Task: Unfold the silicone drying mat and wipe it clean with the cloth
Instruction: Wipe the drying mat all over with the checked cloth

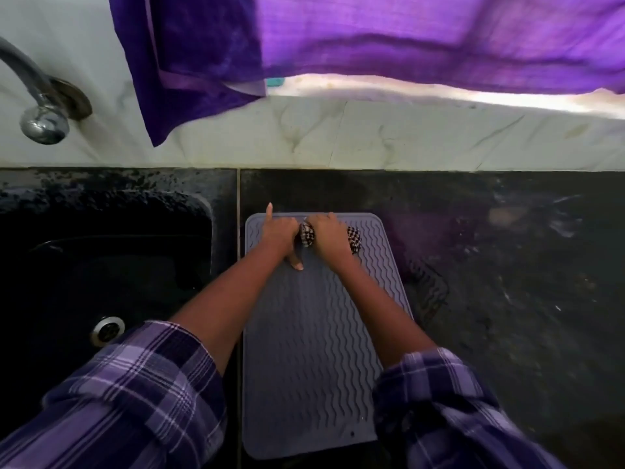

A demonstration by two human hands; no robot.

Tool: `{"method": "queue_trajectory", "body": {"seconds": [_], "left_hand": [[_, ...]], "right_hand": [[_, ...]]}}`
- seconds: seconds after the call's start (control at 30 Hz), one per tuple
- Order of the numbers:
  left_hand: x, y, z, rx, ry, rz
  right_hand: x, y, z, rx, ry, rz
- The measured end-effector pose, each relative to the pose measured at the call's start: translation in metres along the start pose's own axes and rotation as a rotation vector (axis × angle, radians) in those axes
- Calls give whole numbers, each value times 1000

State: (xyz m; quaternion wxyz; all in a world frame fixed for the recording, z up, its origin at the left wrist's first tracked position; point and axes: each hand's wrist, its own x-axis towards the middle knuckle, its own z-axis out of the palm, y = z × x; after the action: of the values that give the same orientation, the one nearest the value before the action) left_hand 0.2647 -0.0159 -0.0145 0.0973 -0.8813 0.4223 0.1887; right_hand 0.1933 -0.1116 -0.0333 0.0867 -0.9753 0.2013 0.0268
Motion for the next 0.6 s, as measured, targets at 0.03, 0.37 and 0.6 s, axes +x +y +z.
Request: {"method": "queue_trajectory", "body": {"seconds": [0.03,0.37,0.6], "left_hand": [[0,0,0,4,-6,2],[-3,0,2,5,15,3],[-1,2,4,33,-3,-13]], "right_hand": [[-9,5,0,8,-5,-37],[-95,22,-19,143,-267,-202],[-40,4,-6,23,-7,-21]]}}
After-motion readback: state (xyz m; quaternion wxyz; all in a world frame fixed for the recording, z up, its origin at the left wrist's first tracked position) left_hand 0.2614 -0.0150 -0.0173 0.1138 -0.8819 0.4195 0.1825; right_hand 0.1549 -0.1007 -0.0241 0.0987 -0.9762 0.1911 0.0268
